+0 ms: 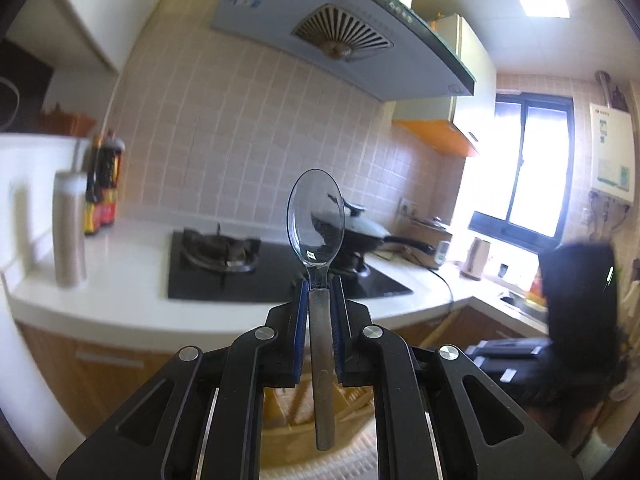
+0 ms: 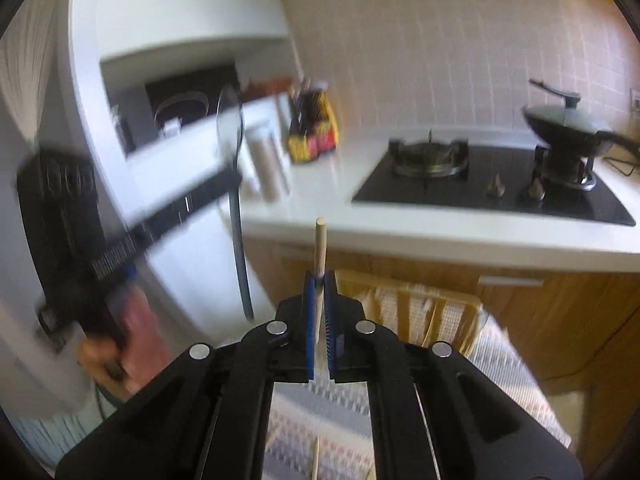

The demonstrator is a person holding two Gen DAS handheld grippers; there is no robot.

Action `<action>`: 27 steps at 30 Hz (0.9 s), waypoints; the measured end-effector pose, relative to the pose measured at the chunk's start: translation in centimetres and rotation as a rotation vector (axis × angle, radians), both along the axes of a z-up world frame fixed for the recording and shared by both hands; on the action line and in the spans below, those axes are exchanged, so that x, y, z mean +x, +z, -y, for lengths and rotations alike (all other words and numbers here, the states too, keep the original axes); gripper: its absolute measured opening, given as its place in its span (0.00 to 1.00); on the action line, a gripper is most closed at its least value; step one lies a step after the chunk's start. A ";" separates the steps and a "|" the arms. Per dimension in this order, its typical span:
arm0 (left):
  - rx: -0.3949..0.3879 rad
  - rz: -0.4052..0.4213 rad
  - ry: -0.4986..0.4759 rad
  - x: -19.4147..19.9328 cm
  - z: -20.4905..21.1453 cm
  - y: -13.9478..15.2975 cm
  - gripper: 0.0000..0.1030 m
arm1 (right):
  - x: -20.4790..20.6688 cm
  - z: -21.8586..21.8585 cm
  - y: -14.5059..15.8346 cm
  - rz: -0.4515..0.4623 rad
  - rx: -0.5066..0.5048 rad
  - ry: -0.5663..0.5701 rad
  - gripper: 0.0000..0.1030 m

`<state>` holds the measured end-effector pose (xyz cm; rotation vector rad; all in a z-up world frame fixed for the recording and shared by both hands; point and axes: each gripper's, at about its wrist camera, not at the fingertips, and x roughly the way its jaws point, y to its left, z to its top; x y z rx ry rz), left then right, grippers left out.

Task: Organize utensils
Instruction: 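Lift the chopstick and spoon over the yellow holder and open both tools to drop them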

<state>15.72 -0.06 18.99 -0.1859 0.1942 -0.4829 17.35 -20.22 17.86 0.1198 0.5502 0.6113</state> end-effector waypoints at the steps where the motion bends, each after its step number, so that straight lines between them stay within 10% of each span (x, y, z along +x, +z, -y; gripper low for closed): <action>1: 0.005 0.012 0.009 0.3 0.3 0.0 0.09 | 0.4 0.5 0.6 0.007 0.012 -0.005 0.03; 7: 0.026 0.045 0.062 2.6 0.8 -0.8 0.09 | 2.2 2.6 3.8 0.053 -0.019 -0.098 0.03; 27: -0.018 0.015 0.124 7.7 0.5 -7.0 0.09 | 4.2 5.3 -1.6 -0.012 -0.127 -0.224 0.03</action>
